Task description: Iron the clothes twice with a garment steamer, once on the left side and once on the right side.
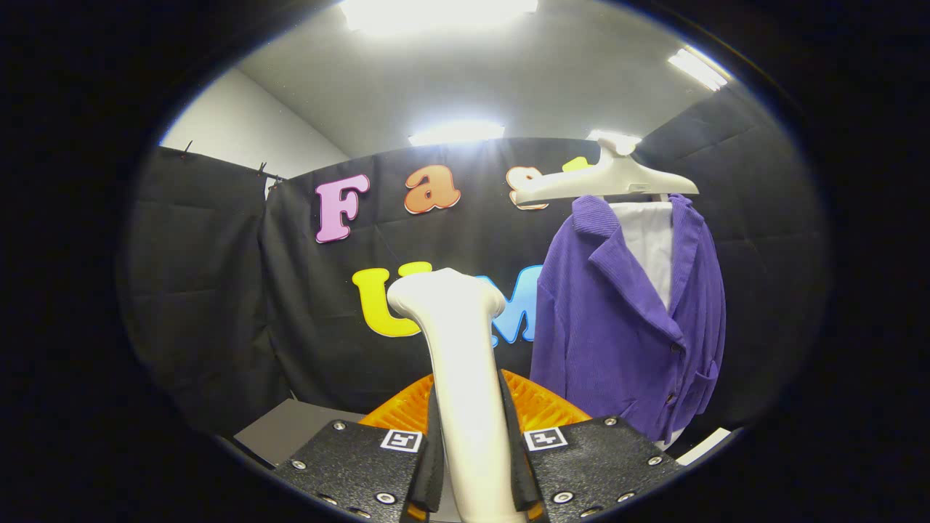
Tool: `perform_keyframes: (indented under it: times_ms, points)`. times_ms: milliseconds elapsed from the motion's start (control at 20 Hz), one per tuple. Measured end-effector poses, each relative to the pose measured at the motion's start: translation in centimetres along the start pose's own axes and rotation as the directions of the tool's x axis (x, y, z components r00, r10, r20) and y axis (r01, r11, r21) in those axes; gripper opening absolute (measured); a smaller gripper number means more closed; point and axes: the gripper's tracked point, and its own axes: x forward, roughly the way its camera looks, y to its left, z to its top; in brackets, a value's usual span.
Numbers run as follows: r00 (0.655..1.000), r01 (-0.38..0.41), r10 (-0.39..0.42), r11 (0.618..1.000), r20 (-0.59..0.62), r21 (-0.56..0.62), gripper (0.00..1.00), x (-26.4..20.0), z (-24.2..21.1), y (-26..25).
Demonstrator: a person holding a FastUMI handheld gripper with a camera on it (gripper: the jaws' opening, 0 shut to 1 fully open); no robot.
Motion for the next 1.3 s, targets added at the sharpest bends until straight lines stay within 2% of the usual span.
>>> perform_keyframes:
  times_ms: [300,550,1050,1300]
  points:
    - [0.994,0.095,-0.094,0.995,0.052,-0.020,0.36,-0.4,2.7,-4.9]
    - [0.987,0.142,-0.139,0.990,0.081,-0.021,0.36,0.5,3.9,-8.4]
    - [0.927,0.344,-0.342,0.939,0.156,0.016,0.36,1.9,5.6,-17.1]
    - [0.910,0.389,-0.382,0.921,0.161,-0.012,0.36,3.3,5.2,-18.9]
